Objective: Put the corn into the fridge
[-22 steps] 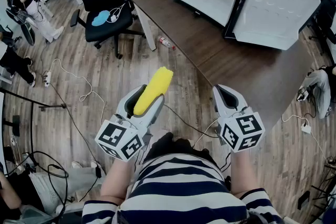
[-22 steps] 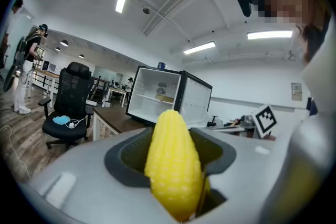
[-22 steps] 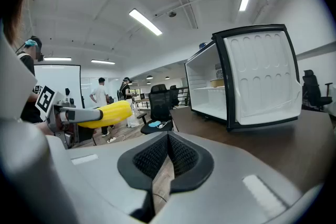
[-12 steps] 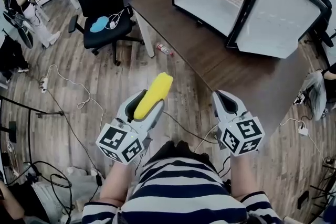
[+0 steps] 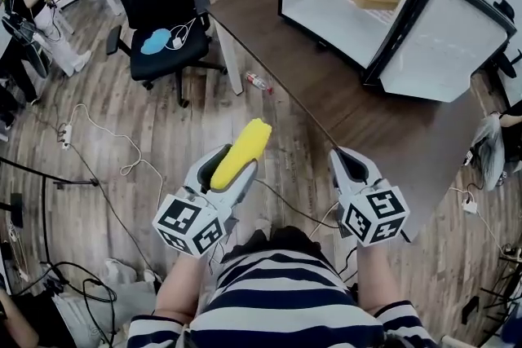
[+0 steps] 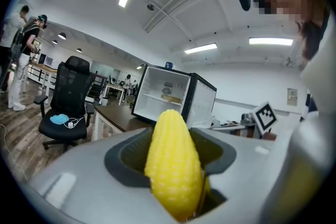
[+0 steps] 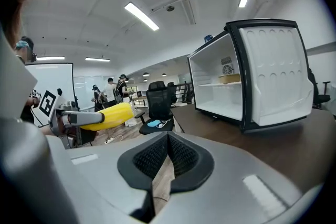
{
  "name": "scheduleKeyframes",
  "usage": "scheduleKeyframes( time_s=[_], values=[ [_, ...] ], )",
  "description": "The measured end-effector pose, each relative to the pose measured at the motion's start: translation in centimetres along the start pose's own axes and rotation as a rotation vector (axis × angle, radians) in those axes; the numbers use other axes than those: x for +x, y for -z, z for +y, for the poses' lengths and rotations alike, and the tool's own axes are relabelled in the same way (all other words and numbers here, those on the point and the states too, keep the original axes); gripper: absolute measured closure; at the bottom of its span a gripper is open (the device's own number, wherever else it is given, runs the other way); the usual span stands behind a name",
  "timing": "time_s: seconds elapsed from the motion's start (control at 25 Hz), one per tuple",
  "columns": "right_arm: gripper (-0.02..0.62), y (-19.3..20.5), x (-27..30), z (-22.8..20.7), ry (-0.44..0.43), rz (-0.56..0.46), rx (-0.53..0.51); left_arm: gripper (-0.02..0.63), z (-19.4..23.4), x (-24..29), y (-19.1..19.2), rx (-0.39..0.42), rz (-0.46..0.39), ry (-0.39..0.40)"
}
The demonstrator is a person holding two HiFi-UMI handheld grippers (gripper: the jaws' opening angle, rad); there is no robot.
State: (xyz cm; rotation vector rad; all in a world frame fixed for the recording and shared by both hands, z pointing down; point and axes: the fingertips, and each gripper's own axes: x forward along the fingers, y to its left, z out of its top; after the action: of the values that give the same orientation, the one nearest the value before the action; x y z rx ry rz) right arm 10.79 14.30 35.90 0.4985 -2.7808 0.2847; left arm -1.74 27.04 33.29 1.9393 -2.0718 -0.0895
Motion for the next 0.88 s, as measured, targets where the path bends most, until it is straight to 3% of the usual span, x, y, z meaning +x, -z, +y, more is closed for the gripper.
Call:
scheduleKeyframes(
  time_s=[0.52, 0.88],
  values=[
    [0.604, -0.3, 4.8, 2.4, -0.011, 0.008, 0.028, 0.606, 5.1, -0.1, 0.4, 0.000, 0.025, -0.002],
    [0.604, -1.4, 8.8, 0.0, -0.043, 0.017, 0.018, 0.606, 6.9, 3.8, -0.3, -0.002, 0.017, -0.022]
  ],
)
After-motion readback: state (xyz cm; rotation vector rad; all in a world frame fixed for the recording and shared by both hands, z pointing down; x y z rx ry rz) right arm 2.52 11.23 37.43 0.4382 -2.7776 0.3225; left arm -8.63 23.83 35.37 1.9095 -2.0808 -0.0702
